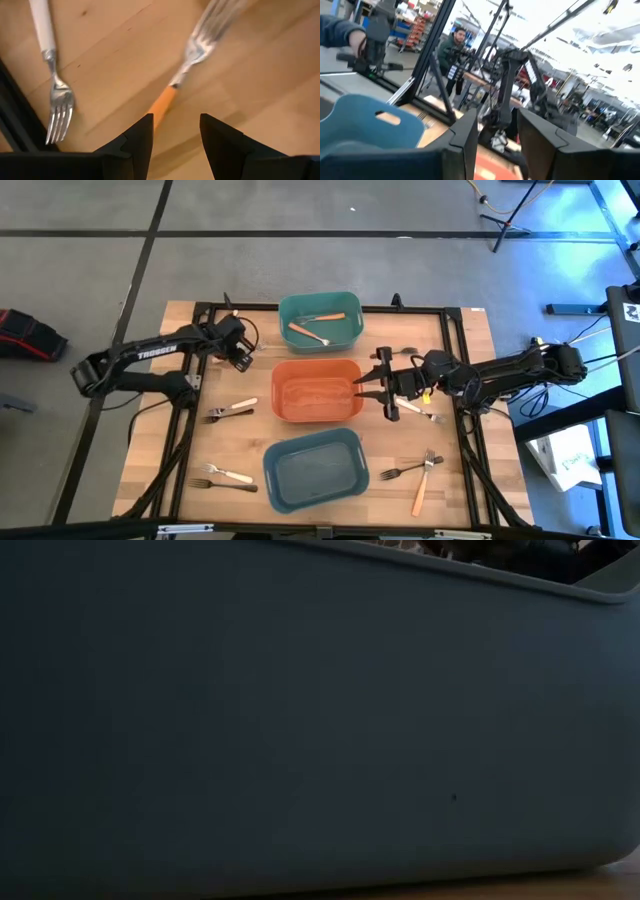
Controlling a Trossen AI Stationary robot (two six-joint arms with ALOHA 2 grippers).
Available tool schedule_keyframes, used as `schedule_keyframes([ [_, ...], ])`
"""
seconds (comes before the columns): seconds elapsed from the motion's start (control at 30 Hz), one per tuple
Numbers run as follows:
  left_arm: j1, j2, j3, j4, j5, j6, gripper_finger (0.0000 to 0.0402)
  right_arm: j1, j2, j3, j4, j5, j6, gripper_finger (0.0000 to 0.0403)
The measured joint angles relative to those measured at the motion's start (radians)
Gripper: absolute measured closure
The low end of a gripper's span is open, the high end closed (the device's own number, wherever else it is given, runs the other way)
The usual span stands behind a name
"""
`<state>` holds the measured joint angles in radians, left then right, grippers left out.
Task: Sort silverware by color (type)
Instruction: Put the orange fork into the green bin
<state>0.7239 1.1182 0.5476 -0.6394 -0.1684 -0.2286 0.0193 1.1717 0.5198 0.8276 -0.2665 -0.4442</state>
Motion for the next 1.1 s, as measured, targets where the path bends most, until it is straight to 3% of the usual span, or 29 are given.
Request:
schedule_keyframes([
  [0.27, 0.102, 0.097, 0.002, 0.038, 0.005, 0.055, 0.0245, 0.0, 0.005, 0.0, -0.029, -0.008, -0.003, 0.0279],
  [0.4, 0.109, 0.147, 0.002, 0.051, 0.066, 0.116, 0.0245, 0.0, 0.005, 0.0, -0.03, -0.008, -0.003, 0.0279],
  [0.77, 0.119, 0.25, 0.018, 0.045, 0.061, 0.18, 0.0248, 0.0, 0.005, 0.0, -0.044, -0.008, -0.003, 0.0279],
  [1.1, 0.12, 0.244, 0.047, 0.03, 0.069, 0.186, 0.0346, 0.0, 0.011, 0.001, -0.062, 0.008, -0.001, 0.0278],
])
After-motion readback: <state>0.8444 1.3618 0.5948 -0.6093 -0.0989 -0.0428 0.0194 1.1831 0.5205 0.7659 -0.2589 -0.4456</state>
